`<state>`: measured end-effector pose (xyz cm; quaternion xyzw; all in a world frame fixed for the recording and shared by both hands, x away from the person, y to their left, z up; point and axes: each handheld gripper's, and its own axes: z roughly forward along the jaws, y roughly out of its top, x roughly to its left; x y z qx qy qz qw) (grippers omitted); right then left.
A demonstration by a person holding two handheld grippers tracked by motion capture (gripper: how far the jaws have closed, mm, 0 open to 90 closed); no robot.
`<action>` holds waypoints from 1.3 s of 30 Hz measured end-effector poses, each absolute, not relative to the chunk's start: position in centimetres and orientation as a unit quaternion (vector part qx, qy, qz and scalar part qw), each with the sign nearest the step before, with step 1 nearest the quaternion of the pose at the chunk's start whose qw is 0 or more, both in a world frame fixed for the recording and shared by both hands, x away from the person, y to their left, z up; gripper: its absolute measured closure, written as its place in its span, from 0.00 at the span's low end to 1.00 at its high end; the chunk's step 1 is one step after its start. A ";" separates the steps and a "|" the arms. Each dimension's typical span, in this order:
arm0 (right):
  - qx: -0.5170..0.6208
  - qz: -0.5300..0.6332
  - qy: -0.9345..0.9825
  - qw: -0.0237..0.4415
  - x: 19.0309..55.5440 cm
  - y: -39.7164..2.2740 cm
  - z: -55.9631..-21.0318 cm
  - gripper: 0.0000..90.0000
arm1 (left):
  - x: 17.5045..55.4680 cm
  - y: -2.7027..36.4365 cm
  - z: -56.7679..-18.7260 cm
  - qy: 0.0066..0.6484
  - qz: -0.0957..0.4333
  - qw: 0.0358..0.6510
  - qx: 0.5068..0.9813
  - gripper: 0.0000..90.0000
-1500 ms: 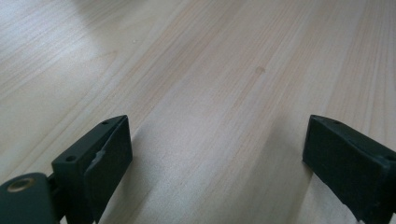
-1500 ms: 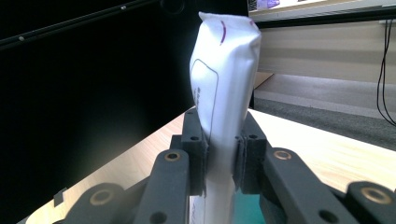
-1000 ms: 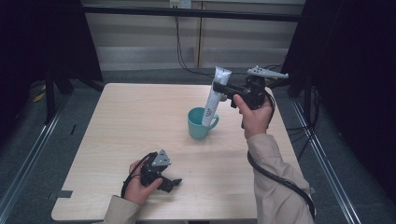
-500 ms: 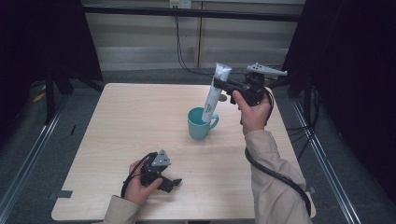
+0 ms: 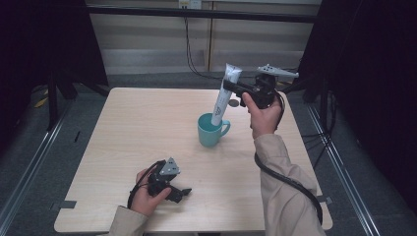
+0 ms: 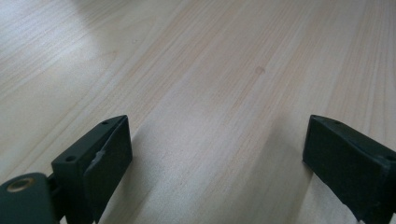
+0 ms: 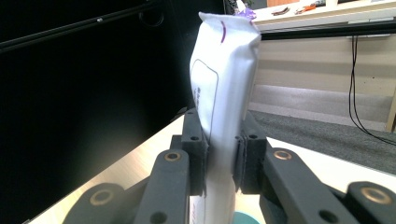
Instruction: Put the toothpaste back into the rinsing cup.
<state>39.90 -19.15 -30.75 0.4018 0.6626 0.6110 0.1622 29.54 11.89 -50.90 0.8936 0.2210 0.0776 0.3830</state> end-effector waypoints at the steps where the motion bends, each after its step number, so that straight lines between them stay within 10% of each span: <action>1: 0.402 0.611 0.662 0.162 40.0 -19.1 -30.8 0.85 | 29.5 11.9 -50.9 0.221 0.077 0.383 0.894 0.09; 39: 0.420 0.589 0.668 0.176 41.7 -17.9 -33.9 0.85 | 29.6 11.9 -50.9 0.220 0.076 0.383 0.894 0.08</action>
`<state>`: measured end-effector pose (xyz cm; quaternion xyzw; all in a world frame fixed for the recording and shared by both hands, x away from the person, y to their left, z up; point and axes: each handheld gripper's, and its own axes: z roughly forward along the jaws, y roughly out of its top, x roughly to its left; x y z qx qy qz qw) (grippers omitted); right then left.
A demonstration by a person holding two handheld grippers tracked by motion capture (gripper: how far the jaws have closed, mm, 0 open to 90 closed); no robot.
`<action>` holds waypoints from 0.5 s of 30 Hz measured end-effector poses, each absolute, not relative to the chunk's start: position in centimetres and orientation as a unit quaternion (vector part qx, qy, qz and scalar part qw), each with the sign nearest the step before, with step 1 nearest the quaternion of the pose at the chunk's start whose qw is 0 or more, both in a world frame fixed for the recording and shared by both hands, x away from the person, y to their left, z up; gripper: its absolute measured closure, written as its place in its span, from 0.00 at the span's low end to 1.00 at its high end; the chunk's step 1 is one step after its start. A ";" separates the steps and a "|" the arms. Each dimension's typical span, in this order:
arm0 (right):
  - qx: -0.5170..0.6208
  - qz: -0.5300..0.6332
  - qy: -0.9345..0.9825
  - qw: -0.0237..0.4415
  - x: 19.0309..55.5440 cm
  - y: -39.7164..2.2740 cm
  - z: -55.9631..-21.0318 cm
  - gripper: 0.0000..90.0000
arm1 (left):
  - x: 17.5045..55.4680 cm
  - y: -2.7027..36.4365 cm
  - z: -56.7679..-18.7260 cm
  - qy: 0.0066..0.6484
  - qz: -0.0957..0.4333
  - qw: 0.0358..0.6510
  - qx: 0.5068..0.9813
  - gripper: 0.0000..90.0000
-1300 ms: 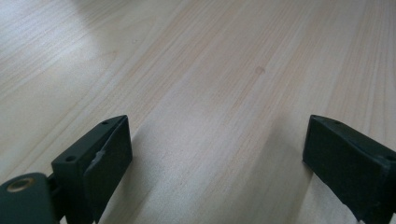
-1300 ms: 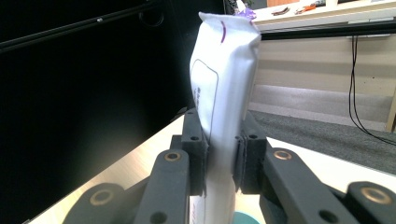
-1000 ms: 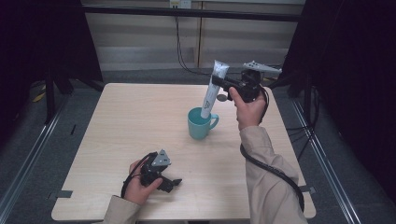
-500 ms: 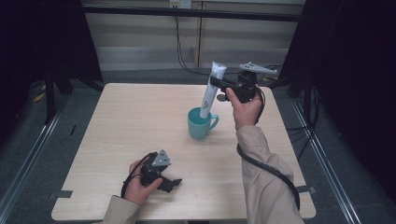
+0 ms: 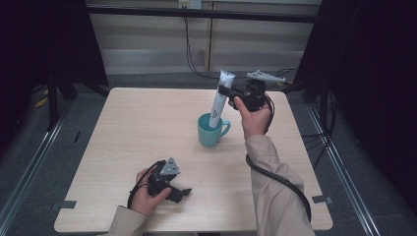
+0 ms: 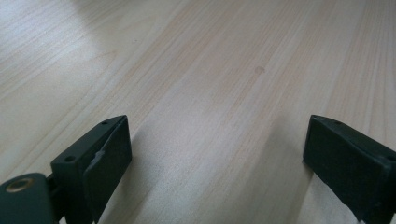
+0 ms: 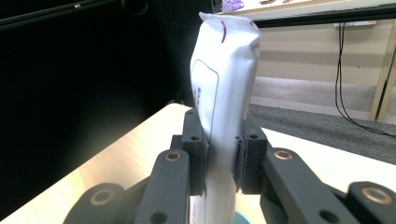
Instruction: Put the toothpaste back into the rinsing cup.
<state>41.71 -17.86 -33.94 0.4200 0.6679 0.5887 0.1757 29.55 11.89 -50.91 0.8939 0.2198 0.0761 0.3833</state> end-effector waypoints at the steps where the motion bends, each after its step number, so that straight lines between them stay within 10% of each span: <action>1: 0.420 0.587 0.669 0.175 41.7 -17.8 -34.1 0.85 | 29.6 11.9 -50.9 0.219 0.076 0.383 0.894 0.08; 15: 0.422 0.579 0.675 0.177 41.6 -17.3 -35.9 0.85 | 29.5 11.9 -50.9 0.220 0.077 0.384 0.893 0.08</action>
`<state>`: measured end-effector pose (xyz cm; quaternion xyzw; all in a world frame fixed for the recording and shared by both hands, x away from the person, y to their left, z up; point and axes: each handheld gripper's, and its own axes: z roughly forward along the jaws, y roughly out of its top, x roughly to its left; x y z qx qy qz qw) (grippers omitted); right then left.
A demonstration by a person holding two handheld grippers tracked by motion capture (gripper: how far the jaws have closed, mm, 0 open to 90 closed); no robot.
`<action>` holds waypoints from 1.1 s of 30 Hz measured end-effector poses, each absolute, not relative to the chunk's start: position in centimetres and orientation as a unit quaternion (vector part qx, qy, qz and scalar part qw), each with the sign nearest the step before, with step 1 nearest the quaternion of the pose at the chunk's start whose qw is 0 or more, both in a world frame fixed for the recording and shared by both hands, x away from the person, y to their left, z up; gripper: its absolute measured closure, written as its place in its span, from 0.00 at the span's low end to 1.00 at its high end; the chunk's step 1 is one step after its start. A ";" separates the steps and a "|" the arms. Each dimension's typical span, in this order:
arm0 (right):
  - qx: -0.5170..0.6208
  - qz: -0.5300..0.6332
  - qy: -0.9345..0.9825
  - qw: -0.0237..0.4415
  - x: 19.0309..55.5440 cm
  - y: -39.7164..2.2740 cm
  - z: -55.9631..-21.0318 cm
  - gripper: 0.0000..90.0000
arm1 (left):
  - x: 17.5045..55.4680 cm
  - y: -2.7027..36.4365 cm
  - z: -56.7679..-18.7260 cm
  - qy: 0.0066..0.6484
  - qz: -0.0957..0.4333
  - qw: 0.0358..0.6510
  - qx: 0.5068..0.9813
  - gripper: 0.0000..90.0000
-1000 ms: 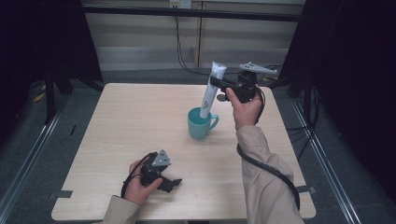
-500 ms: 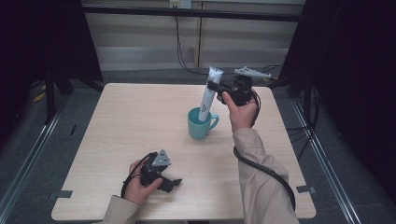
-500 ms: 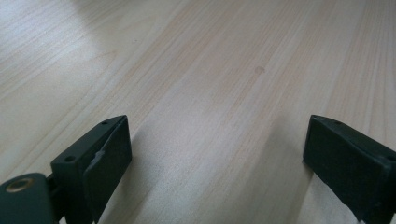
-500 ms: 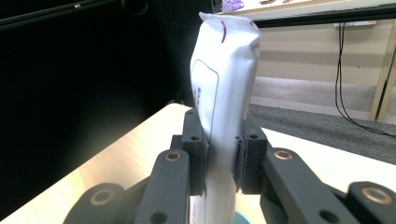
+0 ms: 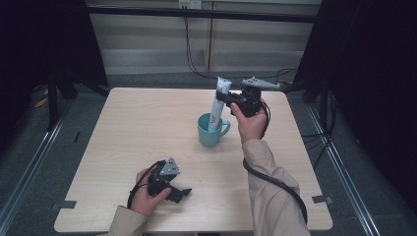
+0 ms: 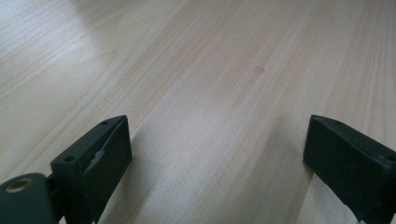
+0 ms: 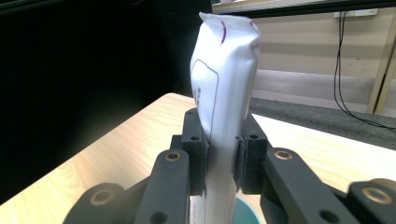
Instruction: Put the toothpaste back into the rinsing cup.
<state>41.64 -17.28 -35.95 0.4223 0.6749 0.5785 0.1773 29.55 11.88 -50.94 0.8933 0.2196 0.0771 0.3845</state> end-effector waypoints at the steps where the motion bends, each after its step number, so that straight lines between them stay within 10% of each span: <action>1: 0.424 0.578 0.674 0.176 41.6 -17.3 -36.1 0.85 | 29.5 11.9 -50.9 0.219 0.077 0.384 0.893 0.08; 33: 0.431 0.562 0.683 0.179 41.1 -16.4 -39.2 0.84 | 29.5 11.9 -50.9 0.219 0.078 0.385 0.893 0.08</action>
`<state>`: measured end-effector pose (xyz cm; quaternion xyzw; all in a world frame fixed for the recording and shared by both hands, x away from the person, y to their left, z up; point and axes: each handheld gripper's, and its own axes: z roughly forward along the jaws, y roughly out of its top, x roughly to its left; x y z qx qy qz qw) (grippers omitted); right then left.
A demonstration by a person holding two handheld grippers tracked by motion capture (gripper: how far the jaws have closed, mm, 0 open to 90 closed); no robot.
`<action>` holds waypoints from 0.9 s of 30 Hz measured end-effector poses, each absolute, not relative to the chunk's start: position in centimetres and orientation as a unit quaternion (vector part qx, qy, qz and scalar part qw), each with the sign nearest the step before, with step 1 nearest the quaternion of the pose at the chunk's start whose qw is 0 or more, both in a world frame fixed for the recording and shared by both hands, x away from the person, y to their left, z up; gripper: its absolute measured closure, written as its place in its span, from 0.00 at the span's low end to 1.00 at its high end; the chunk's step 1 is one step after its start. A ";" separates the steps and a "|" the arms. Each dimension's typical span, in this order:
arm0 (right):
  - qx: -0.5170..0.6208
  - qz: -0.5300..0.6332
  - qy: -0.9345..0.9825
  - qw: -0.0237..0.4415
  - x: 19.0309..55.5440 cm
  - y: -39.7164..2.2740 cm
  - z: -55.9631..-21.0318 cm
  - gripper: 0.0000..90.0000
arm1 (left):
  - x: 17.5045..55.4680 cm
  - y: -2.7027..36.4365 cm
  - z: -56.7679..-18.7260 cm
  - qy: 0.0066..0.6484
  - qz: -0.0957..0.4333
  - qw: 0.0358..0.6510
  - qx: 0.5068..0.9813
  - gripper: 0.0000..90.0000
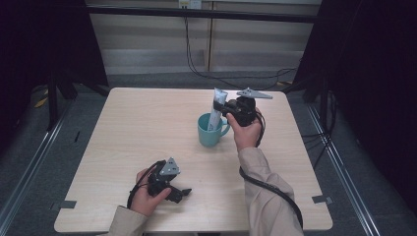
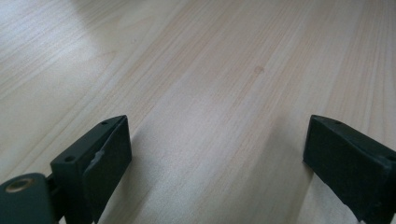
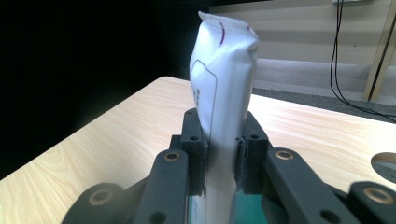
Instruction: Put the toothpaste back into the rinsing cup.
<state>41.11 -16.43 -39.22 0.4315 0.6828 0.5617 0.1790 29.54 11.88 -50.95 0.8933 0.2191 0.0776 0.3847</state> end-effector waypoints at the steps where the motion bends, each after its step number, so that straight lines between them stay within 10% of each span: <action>1: 0.432 0.561 0.683 0.180 41.1 -16.4 -39.3 0.84 | 29.5 11.9 -50.9 0.219 0.078 0.385 0.893 0.08; 27: 0.436 0.552 0.689 0.176 40.4 -16.6 -41.8 0.82 | 29.5 11.9 -51.0 0.220 0.076 0.385 0.893 0.08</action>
